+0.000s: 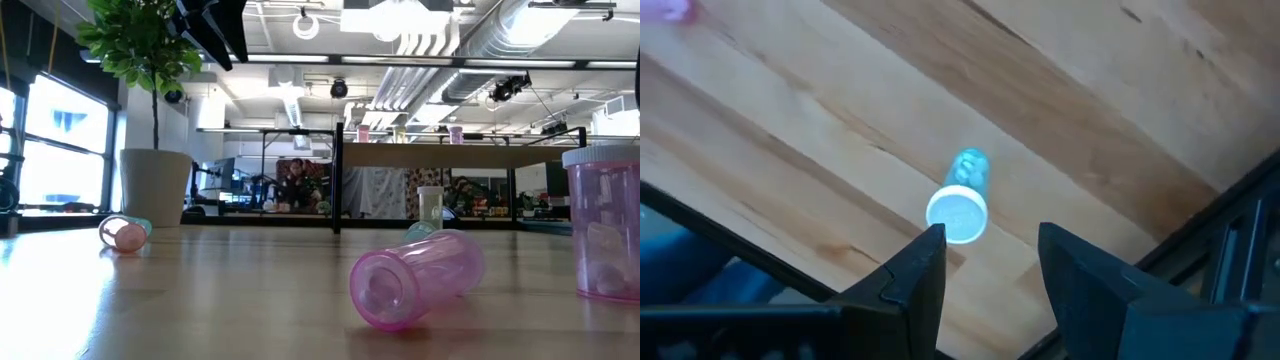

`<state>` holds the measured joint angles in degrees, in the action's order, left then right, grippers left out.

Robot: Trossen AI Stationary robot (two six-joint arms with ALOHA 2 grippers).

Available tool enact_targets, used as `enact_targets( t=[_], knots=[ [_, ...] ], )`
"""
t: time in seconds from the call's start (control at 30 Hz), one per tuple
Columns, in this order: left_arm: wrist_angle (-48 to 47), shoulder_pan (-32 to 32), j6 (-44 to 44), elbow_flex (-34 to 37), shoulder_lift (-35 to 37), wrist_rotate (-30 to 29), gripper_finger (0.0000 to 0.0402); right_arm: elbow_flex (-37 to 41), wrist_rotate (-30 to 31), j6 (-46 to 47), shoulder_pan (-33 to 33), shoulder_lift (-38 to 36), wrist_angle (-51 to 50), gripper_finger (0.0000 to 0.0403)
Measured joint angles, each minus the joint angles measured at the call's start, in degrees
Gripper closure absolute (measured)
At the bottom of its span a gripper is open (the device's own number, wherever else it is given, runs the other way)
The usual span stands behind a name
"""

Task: Pick and place medicine bottles onto shelf by color
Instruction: Put the bottom blue medicine bottle on the shelf

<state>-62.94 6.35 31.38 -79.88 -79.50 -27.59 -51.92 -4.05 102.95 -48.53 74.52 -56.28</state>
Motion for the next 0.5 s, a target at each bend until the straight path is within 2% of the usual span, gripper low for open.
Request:
enact_targets(
  t=[0.3, 0.5],
  knots=[
    [-0.01, -0.01, -0.02, 0.0, 0.01, 0.83, 0.0163, -0.02, -0.99, -9.56, 0.15, 0.0, 2.88, 0.0249],
    [0.0, -0.02, 0.16, 0.0, 0.01, 1.78, 0.0163, -0.03, -0.88, -14.51, 0.13, 0.04, 3.39, 0.0215]
  ],
)
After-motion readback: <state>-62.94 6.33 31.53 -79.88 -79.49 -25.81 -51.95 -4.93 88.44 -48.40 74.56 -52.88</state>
